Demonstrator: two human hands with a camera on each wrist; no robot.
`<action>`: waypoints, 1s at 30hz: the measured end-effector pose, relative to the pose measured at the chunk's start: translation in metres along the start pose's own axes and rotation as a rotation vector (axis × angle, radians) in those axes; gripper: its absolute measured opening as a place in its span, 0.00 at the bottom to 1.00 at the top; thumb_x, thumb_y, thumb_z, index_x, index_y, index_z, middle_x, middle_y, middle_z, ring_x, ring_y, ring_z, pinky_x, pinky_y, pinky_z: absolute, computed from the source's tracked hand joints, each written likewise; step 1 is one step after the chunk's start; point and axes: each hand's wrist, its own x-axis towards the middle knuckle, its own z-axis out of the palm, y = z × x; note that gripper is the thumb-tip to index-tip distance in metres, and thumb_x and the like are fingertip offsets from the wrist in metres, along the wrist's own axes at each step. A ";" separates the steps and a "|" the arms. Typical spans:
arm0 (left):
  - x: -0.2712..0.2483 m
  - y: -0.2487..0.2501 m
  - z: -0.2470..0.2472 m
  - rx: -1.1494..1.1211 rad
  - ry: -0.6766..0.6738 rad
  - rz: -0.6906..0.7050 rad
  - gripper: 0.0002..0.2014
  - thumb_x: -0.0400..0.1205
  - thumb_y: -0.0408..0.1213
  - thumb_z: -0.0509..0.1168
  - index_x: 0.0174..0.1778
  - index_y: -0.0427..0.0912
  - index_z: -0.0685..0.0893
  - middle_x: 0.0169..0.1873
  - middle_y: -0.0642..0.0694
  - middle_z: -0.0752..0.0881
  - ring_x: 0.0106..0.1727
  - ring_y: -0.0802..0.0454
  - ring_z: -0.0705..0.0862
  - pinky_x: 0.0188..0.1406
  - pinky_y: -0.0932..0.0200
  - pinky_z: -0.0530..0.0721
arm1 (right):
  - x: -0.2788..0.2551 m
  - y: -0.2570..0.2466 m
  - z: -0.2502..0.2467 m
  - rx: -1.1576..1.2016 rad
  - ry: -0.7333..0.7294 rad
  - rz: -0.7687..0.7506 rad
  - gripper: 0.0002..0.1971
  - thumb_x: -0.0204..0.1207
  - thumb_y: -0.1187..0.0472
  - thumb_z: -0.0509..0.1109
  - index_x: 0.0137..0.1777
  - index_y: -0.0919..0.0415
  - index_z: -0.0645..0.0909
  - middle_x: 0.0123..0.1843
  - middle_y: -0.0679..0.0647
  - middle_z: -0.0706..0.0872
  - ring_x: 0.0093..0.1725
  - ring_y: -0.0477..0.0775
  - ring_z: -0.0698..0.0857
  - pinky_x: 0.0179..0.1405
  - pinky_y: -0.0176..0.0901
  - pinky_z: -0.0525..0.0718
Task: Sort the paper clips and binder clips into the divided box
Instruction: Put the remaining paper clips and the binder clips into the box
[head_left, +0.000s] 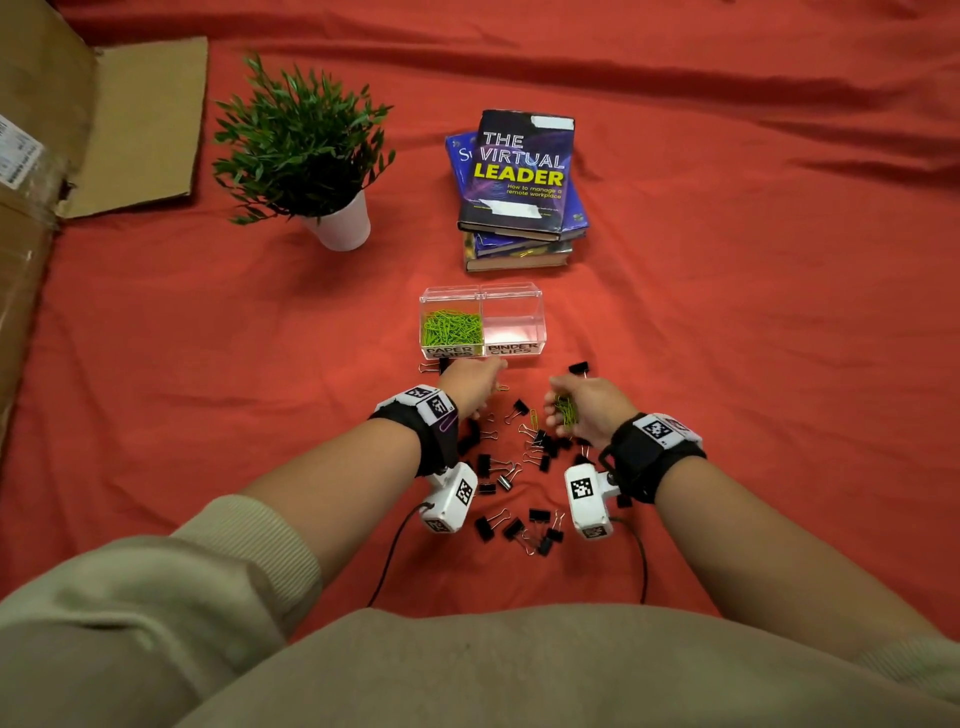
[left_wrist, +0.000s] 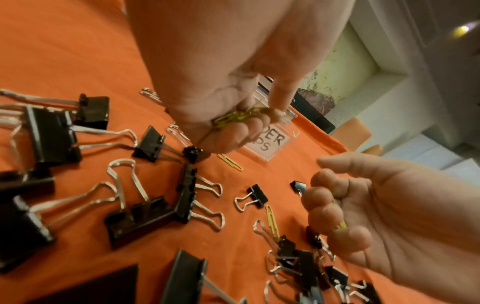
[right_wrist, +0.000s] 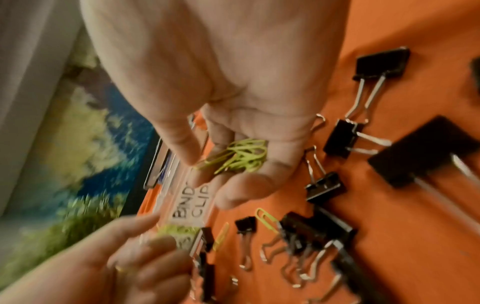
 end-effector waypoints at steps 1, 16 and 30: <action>0.003 -0.002 0.000 0.121 0.029 0.047 0.22 0.82 0.49 0.59 0.23 0.45 0.67 0.20 0.47 0.70 0.21 0.49 0.70 0.24 0.59 0.67 | 0.003 0.001 0.002 -0.147 0.052 -0.012 0.13 0.79 0.61 0.61 0.34 0.64 0.77 0.29 0.57 0.77 0.23 0.51 0.76 0.18 0.36 0.73; 0.010 -0.007 0.010 0.520 0.073 0.297 0.11 0.85 0.43 0.58 0.38 0.44 0.72 0.32 0.48 0.78 0.39 0.45 0.78 0.42 0.54 0.74 | 0.004 0.011 0.034 -1.283 0.249 -0.185 0.18 0.74 0.61 0.67 0.26 0.61 0.66 0.37 0.60 0.79 0.35 0.60 0.80 0.34 0.44 0.78; 0.009 -0.014 0.010 0.970 0.059 0.429 0.13 0.81 0.25 0.56 0.60 0.36 0.71 0.59 0.36 0.79 0.57 0.36 0.81 0.51 0.44 0.78 | -0.004 0.022 0.034 -1.256 0.308 -0.257 0.08 0.76 0.60 0.66 0.41 0.65 0.76 0.50 0.65 0.84 0.54 0.65 0.84 0.50 0.49 0.80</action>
